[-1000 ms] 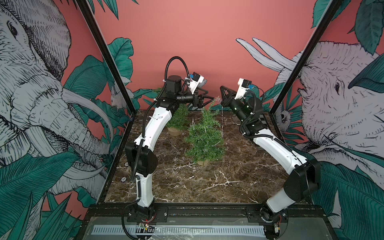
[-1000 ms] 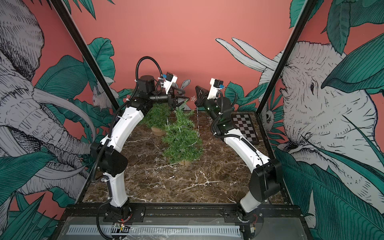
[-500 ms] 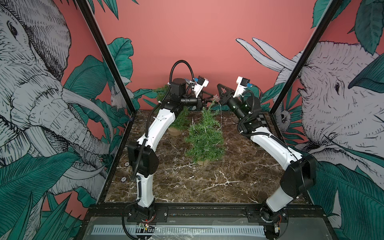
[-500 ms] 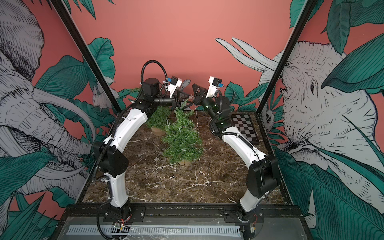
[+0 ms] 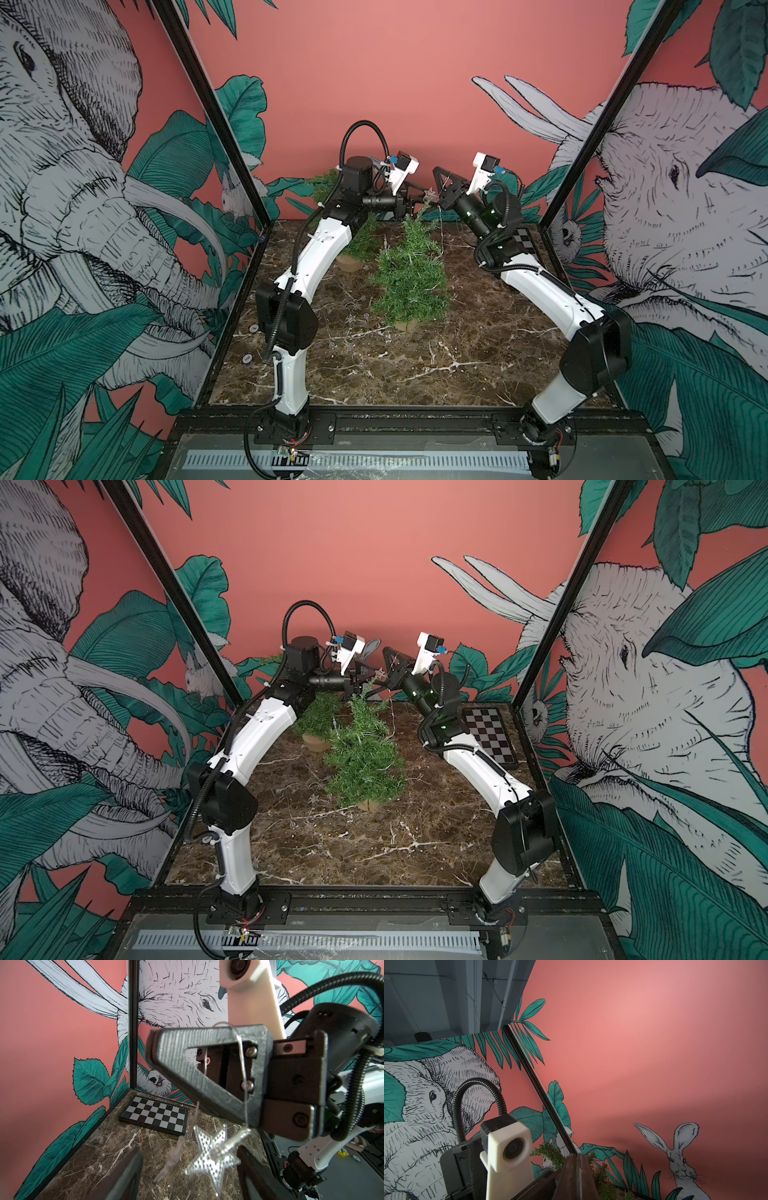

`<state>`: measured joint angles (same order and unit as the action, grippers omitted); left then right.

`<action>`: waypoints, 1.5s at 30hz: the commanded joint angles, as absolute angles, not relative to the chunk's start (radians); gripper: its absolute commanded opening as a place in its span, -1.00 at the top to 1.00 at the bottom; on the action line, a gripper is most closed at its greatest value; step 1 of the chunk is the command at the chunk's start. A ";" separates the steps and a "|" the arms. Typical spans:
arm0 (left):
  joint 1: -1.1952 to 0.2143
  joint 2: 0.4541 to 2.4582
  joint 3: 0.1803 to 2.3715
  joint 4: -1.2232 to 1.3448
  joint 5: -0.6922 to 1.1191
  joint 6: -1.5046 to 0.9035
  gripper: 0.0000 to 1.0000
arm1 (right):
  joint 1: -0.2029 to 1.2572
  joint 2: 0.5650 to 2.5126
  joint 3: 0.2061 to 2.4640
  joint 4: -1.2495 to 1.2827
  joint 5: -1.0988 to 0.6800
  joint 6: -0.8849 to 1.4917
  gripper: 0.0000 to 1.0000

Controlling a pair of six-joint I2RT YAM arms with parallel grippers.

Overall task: Wrap string light around the christmas tree
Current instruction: Wrap the light string around the Christmas tree.

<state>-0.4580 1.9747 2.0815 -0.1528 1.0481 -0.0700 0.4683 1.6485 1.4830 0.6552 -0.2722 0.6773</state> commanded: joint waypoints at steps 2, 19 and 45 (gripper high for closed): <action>-0.464 1.970 2.087 -0.182 1.016 -0.001 -0.48 | 0.483 1.636 1.526 0.728 -0.290 0.686 1.00; -0.463 1.964 2.084 -0.121 1.063 -0.063 0.60 | 0.496 1.629 1.535 0.706 -0.280 0.671 1.00; -0.464 1.808 2.022 -0.424 0.523 0.171 1.00 | 0.497 1.504 1.415 0.411 -0.146 0.502 0.15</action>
<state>-0.4641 1.8381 1.9690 -0.2996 0.6201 0.1032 0.4911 1.5391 1.4235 0.4332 -0.1558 0.5533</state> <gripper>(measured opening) 0.075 0.424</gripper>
